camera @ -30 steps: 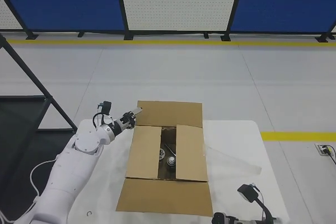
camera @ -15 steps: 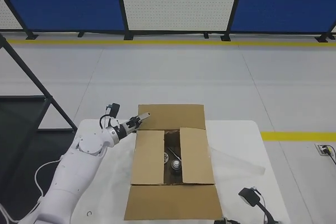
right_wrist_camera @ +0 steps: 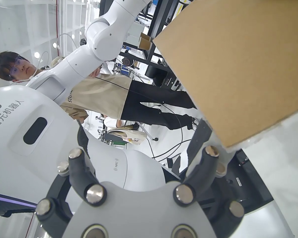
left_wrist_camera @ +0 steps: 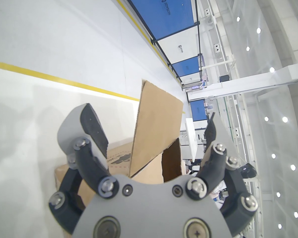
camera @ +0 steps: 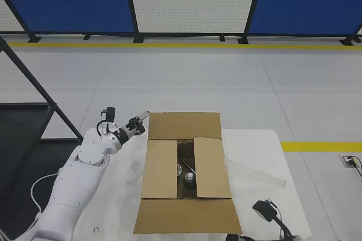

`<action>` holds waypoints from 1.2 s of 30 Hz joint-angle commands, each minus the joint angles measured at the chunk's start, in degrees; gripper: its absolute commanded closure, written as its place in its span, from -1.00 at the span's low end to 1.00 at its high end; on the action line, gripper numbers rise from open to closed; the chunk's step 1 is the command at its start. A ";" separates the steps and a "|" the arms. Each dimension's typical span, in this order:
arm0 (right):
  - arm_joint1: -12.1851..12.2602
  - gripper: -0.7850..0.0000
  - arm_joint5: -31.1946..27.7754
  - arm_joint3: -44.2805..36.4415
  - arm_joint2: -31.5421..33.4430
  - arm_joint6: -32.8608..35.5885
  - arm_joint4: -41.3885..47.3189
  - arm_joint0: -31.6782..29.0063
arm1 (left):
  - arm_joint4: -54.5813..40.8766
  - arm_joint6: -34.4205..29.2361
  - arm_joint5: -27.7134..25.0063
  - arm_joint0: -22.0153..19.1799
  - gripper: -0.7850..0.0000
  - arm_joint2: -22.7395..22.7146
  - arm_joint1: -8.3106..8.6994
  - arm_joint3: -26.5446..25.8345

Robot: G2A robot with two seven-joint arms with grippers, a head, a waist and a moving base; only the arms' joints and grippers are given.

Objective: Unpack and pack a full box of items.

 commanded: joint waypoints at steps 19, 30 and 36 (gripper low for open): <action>-0.09 -1.00 1.86 -1.52 -2.38 -7.65 0.62 4.83 | -1.97 -6.39 -6.23 -4.29 -1.00 1.40 -3.17 6.06; -0.28 -1.00 4.64 -0.82 -4.51 -11.46 -0.54 8.73 | 2.07 -6.26 -17.66 -3.20 -1.00 0.16 -1.59 4.67; -0.65 -1.00 4.88 -0.18 -6.39 -14.95 -0.89 11.48 | -0.09 -9.04 -20.94 -0.87 -1.00 -2.42 -0.02 0.24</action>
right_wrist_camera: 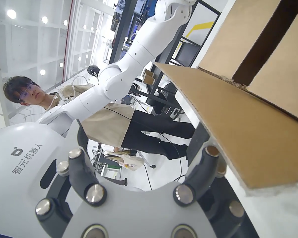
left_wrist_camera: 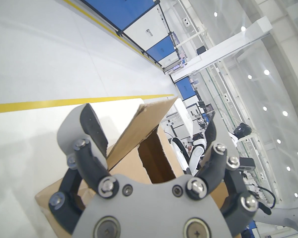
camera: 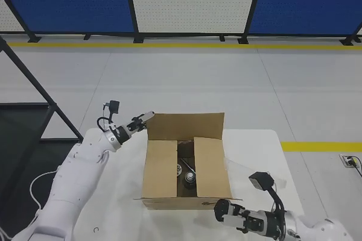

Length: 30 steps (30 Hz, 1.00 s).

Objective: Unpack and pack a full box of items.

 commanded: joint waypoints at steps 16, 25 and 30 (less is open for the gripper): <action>-1.69 -1.00 -2.17 2.87 -7.09 -14.26 -7.28 6.45 | -1.91 -11.01 3.27 9.76 -1.00 -6.95 5.11 -20.58; -3.25 -1.00 1.44 8.45 -12.91 -25.02 -16.85 9.80 | -3.80 -15.66 8.81 13.58 -1.00 -9.47 6.78 -27.31; -3.78 -1.00 2.05 10.78 -14.24 -26.43 -17.88 11.00 | -4.09 -16.38 10.00 14.17 -1.00 -9.57 7.09 -28.60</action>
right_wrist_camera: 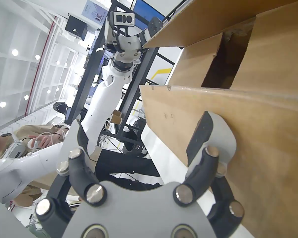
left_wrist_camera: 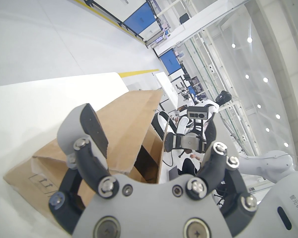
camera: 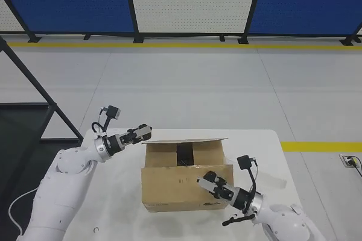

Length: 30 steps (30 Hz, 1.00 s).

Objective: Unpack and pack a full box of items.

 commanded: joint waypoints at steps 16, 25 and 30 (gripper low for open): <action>-0.51 -1.00 1.41 0.69 0.05 0.34 -2.39 -0.45 | -4.71 -14.67 9.17 -1.09 -1.00 2.30 0.75 -0.42; -0.65 -1.00 1.43 -0.07 0.47 1.46 -2.41 -0.97 | -8.01 -19.72 19.82 -2.68 -1.00 4.06 0.69 2.79; -0.84 -1.00 3.22 0.12 -1.04 3.80 -4.85 -0.27 | -7.93 -19.03 20.92 -3.36 -1.00 5.07 0.47 3.89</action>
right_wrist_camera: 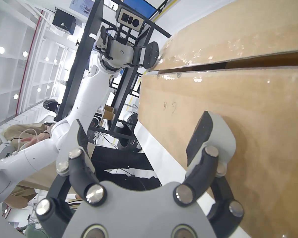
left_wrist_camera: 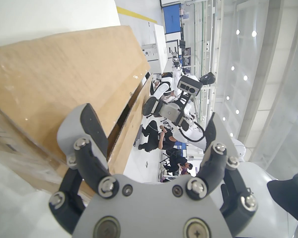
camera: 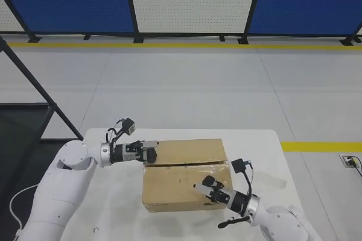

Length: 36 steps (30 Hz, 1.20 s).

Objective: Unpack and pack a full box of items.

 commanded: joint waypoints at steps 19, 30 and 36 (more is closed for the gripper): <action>-0.84 -1.00 -1.81 -0.26 -0.33 -1.35 0.51 0.10 | -0.91 -4.29 1.24 -0.38 -1.00 1.74 0.21 1.21; -0.74 -1.00 -1.89 -1.38 1.56 -0.57 1.22 -1.40 | 0.89 -4.53 1.84 -0.12 -1.00 2.58 0.58 0.35; -0.62 -1.00 -3.45 -1.64 4.61 -2.05 4.49 -2.43 | 2.23 -4.08 2.01 0.23 -1.00 3.14 0.77 -0.44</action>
